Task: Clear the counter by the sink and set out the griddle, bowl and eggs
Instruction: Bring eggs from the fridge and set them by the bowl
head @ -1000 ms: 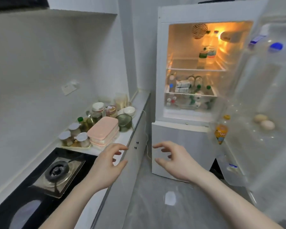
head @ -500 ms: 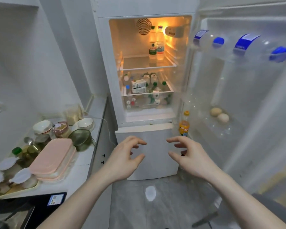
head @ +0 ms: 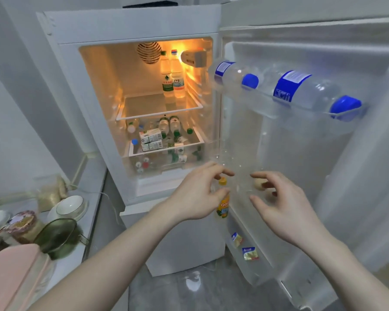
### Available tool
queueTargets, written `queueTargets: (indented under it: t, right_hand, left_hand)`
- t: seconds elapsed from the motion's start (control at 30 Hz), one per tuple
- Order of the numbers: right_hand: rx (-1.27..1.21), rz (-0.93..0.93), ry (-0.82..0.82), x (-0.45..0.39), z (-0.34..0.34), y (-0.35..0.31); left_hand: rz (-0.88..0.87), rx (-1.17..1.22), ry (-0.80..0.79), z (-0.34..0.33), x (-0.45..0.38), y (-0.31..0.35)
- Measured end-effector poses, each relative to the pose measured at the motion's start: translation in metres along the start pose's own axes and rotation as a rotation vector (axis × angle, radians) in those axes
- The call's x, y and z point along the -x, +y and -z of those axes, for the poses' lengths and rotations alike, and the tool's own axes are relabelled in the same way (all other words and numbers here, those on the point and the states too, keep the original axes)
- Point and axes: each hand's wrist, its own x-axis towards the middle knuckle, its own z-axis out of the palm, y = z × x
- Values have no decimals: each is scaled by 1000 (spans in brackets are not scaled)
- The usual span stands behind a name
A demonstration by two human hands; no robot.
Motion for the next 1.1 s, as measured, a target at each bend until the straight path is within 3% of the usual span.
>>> queueTargets:
  t: [0.2, 0.47, 0.93, 1.1]
  right_hand:
    - [155, -41, -85, -10, 4, 23]
    - [249, -111, -214, -15, 7, 41]
    - [466, -106, -222, -38, 16, 78]
    - [464, -84, -191, -40, 20, 84]
  left_hand:
    - [-82, -57, -83, -32, -71, 14]
    - [-103, -259, -325, -62, -115, 12]
    - [-244, -429, -282, -96, -141, 34]
    - [-236, -348, -255, -95, -140, 31]
